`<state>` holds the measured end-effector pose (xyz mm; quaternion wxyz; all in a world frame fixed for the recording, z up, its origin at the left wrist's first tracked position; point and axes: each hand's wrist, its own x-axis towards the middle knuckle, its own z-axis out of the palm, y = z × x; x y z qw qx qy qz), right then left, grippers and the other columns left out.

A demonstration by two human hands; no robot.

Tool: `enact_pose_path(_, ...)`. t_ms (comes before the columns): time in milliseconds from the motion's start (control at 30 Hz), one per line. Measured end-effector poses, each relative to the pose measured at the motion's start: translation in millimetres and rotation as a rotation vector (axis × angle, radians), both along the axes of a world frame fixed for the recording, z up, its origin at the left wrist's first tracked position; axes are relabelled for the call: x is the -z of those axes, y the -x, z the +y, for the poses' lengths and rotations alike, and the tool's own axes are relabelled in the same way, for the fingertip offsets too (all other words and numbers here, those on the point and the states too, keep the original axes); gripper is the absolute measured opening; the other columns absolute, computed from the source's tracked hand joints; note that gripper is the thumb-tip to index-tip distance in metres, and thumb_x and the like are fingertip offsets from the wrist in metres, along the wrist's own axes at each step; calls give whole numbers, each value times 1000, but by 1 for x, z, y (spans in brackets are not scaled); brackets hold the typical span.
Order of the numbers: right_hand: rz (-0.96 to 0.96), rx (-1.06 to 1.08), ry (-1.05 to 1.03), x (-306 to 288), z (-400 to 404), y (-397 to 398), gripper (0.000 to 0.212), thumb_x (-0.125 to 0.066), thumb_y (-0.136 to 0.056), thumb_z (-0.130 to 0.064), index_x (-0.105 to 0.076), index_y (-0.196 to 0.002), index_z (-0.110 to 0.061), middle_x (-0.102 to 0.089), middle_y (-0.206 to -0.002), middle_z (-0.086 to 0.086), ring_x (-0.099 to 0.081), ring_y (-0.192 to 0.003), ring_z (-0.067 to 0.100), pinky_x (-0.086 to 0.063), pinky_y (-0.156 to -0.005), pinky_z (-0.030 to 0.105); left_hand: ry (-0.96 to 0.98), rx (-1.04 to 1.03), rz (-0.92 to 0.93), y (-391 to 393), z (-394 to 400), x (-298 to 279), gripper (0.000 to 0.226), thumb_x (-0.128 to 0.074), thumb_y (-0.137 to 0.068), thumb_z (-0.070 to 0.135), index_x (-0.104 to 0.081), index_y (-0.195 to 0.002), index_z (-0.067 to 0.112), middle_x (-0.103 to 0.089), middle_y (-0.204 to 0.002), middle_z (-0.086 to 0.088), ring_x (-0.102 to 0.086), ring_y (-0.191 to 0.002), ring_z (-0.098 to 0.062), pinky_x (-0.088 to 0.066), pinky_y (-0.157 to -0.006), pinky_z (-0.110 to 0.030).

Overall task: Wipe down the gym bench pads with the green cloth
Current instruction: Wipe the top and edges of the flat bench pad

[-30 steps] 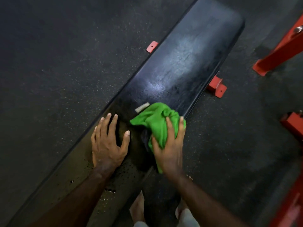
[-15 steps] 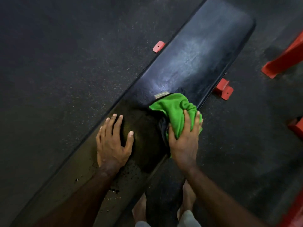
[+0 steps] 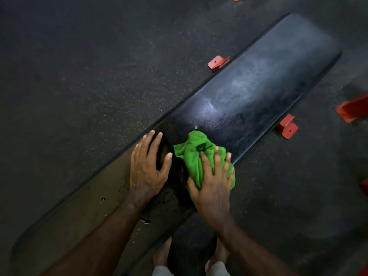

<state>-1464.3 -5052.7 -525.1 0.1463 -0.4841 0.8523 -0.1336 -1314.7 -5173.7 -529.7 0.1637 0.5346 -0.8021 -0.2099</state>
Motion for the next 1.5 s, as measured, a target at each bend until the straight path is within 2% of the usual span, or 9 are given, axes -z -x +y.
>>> enact_pose_path(133, 95, -350, -31, 0, 11, -5, 82, -58, -81, -62, -45, -154, -29, -22, -170, 12, -11, -158, 42, -24, -120, 69, -14, -171, 47, -32, 17, -6, 57, -59, -96, 41, -53, -147, 16, -44, -157, -6, -41, -146, -27, -37, -115, -53)
enact_pose_path(300, 141, -423, 32, -12, -27, 16, 62, -72, -72, -61, -64, -122, -26, -23, -171, 8, -11, -159, 40, -20, -122, 64, -49, -432, -12, -91, 44, -15, 58, -53, -98, 45, -50, -149, 17, -44, -156, -5, -40, -145, -29, -32, -117, -57)
enact_pose_path(400, 124, -569, 23, -8, -36, 9, 69, -64, -82, -54, -54, -142, -21, -33, -166, 10, -22, -157, 34, -28, -121, 61, -108, -523, -107, -114, 44, -11, 64, -46, -99, 51, -43, -153, 19, -41, -158, -7, -35, -148, -30, -27, -121, -56)
enact_pose_path(667, 211, -1054, -48, -10, -60, -43, 66, -32, -103, -66, -31, -160, -33, -8, -174, 4, -7, -159, 41, -16, -122, 67, -88, -689, -125, -95, 43, 2, 52, -49, -102, 44, -46, -149, 19, -47, -154, -6, -32, -150, -25, -20, -125, -50)
enact_pose_path(867, 144, -321, -40, -8, -128, -74, 63, -42, -100, -59, -41, -156, -31, -24, -171, -4, -15, -158, 35, -18, -121, 63, -103, -683, -147, -97, 42, 6, 56, -43, -102, 50, -43, -151, 22, -44, -157, -1, -30, -151, -23, -19, -125, -49)
enact_pose_path(1067, 197, -985, -33, -7, -120, -74, 65, -38, -102, -64, -38, -158, -31, -32, -168, -2, -22, -157, 31, -27, -120, 59, -106, -688, -140, -97, 41, 4, 58, -41, -100, 46, -45, -151, 21, -45, -156, -3, -32, -150, -26, -21, -124, -50)
enact_pose_path(1267, 90, -312, 4, -5, -146, -98, 51, -52, -96, -57, -63, -136, -27, -57, -149, 0, -36, -150, 33, -21, -123, 59, -118, -678, -172, -97, 41, 7, 59, -42, -100, 48, -44, -153, 21, -43, -157, -2, -31, -151, -26, -20, -124, -50)
enact_pose_path(1433, 70, -903, 83, -4, -145, -94, 52, -52, -97, -59, -64, -136, -27, -61, -144, 0, -40, -148, 31, -29, -120, 57, -103, -676, -173, -97, 41, 5, 58, -44, -98, 42, -45, -152, 21, -44, -157, -2, -32, -150, -26, -22, -123, -50)
enact_pose_path(1500, 131, -804, 55, -2, -171, -68, 50, -52, -97, -61, -68, -127, -25, -66, -134, 2, -46, -143, 31, -30, -119, 56, -115, -689, -172, -97, 42, 7, 57, -43, -100, 44, -45, -152, 21, -43, -157, -1, -31, -151, -25, -19, -124, -49)
